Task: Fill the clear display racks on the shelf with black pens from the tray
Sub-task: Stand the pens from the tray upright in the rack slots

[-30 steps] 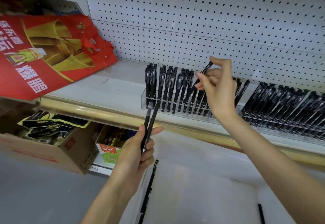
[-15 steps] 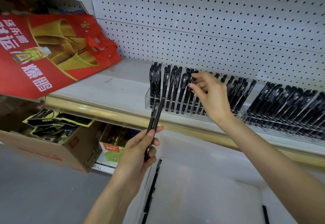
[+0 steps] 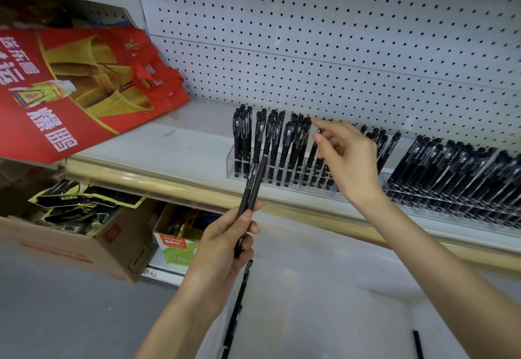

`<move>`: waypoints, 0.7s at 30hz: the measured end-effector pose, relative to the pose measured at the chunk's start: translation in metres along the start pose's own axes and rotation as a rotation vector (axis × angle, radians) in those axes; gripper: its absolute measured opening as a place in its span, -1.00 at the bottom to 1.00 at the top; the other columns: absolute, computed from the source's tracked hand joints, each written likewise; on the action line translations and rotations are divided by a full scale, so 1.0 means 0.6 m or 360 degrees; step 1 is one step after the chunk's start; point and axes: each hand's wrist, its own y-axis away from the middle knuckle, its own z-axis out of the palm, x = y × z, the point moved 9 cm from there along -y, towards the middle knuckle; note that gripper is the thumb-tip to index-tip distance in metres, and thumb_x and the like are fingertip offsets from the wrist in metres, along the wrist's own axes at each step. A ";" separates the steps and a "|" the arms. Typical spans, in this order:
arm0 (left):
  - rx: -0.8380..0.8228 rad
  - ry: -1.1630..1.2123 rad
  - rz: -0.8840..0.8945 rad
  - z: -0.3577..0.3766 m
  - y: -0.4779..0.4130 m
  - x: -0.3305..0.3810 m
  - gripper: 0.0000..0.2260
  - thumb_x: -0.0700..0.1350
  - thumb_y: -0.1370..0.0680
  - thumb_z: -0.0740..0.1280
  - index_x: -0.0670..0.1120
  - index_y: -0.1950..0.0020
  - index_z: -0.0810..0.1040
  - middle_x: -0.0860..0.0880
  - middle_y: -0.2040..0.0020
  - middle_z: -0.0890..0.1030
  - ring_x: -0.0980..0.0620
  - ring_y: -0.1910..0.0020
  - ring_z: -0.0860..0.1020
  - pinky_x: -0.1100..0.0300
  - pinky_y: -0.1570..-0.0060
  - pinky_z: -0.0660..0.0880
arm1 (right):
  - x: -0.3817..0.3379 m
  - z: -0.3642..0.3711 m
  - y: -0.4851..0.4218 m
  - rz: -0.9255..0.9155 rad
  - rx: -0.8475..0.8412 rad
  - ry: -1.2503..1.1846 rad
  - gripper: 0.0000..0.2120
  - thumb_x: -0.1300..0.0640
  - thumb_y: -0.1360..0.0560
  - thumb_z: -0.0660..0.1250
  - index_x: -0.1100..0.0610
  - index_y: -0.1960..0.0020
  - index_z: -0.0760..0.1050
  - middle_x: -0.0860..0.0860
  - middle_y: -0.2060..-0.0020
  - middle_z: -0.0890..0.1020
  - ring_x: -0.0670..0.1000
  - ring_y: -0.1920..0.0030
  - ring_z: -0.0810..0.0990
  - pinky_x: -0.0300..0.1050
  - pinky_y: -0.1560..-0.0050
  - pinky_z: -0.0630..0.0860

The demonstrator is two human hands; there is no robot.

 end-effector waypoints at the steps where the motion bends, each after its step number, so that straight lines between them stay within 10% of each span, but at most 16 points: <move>1: -0.0018 0.0011 0.0012 0.006 0.001 0.000 -0.78 -0.16 -0.58 0.25 -0.06 -0.08 0.69 0.00 0.32 0.45 0.14 0.40 0.30 0.32 0.42 0.26 | 0.000 -0.002 0.008 0.0095 -0.0029 -0.0096 -0.82 0.21 -0.55 0.33 0.02 -0.11 0.58 -0.05 0.22 0.60 -0.15 0.33 0.56 -0.24 0.17 0.54; 9: -0.0169 -0.0082 0.0059 0.070 0.008 -0.031 -0.77 -0.16 -0.60 0.22 -0.07 -0.09 0.67 0.00 0.31 0.46 0.14 0.41 0.33 0.35 0.42 0.33 | -0.008 0.063 0.106 0.0621 -0.0794 -0.0537 -0.85 0.10 -0.51 0.37 0.12 0.19 0.64 -0.13 0.50 0.54 -0.22 0.44 0.46 -0.36 0.37 0.38; 17: -0.0113 -0.0211 0.0227 0.080 -0.013 -0.046 -0.79 -0.15 -0.62 0.23 -0.03 -0.02 0.67 -0.04 0.19 0.64 0.11 0.26 0.52 0.30 0.30 0.51 | 0.025 0.025 0.114 0.0739 -0.0311 -0.1036 -0.79 0.18 -0.64 0.10 0.20 0.12 0.42 0.09 0.25 0.63 0.05 0.21 0.66 -0.12 0.15 0.59; 21: -0.0093 -0.0247 0.0229 0.062 -0.023 -0.059 -0.75 -0.16 -0.62 0.22 -0.02 0.00 0.70 -0.05 0.29 0.52 0.13 0.42 0.39 0.34 0.45 0.35 | 0.022 0.001 0.115 0.0645 -0.0285 -0.0926 -0.78 0.15 -0.67 0.03 0.16 0.00 0.44 0.00 0.44 0.52 0.00 0.51 0.47 -0.13 0.49 0.42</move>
